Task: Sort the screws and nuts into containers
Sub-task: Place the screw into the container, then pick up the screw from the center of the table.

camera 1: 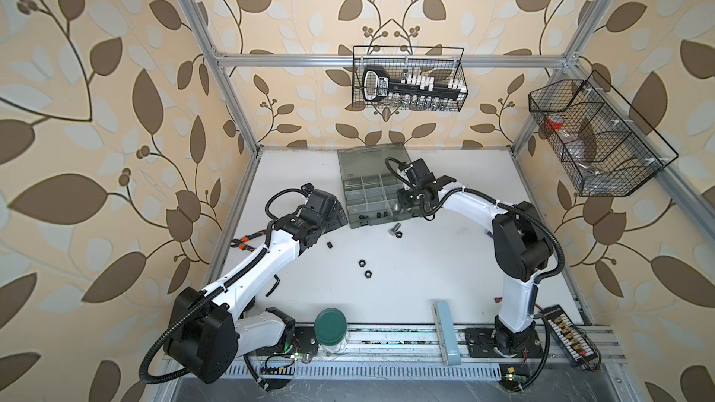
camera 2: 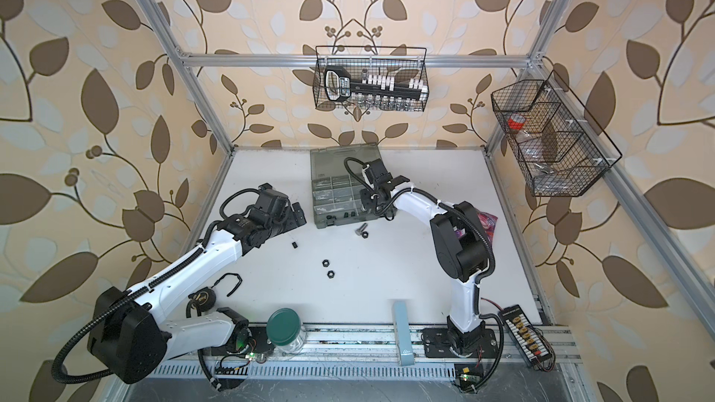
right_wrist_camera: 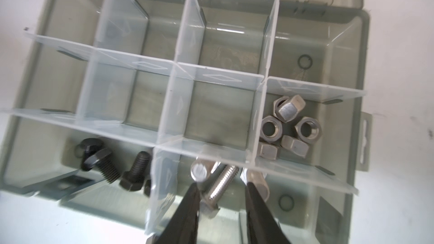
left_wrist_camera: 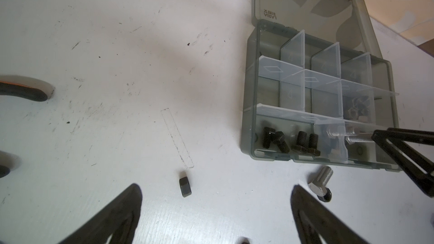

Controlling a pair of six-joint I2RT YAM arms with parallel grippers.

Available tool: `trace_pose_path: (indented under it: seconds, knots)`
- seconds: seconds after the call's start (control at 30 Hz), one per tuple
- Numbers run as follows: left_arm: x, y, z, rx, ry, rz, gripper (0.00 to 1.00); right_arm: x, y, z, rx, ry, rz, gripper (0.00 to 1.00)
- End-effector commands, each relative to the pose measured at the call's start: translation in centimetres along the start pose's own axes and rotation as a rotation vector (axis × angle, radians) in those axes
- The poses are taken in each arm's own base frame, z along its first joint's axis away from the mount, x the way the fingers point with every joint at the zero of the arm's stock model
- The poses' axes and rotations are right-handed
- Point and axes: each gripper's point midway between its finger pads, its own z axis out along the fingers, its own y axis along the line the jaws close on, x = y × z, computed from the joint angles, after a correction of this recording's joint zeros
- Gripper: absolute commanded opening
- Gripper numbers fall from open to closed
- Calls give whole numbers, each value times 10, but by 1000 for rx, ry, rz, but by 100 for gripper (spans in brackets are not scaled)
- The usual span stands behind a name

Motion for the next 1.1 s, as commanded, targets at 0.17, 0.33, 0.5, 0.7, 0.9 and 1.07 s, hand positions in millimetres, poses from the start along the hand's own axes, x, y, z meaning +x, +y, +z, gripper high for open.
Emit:
trace_pose_path:
  seconds: [0.17, 0.33, 0.5, 0.7, 0.9, 1.07]
  knots:
    - [-5, 4, -3, -11, -21, -18, 99, 48, 32, -40, 16, 25, 2, 35]
    - [-5, 1, -1, -1, -12, -17, 99, 82, 57, -37, 48, 50, 10, 43]
    - [-5, 0, -2, 3, -11, -16, 99, 100, 67, -23, 54, 89, 56, 48]
    - [-2, 4, -2, -3, -10, -15, 99, 97, 66, -12, 76, 78, 68, 56]
    - [-1, 5, -1, -7, -7, -16, 99, 98, 63, 4, 114, 90, 77, 60]
    - [1, 5, 1, -11, 3, -14, 99, 98, 60, 16, 119, 105, 117, 60]
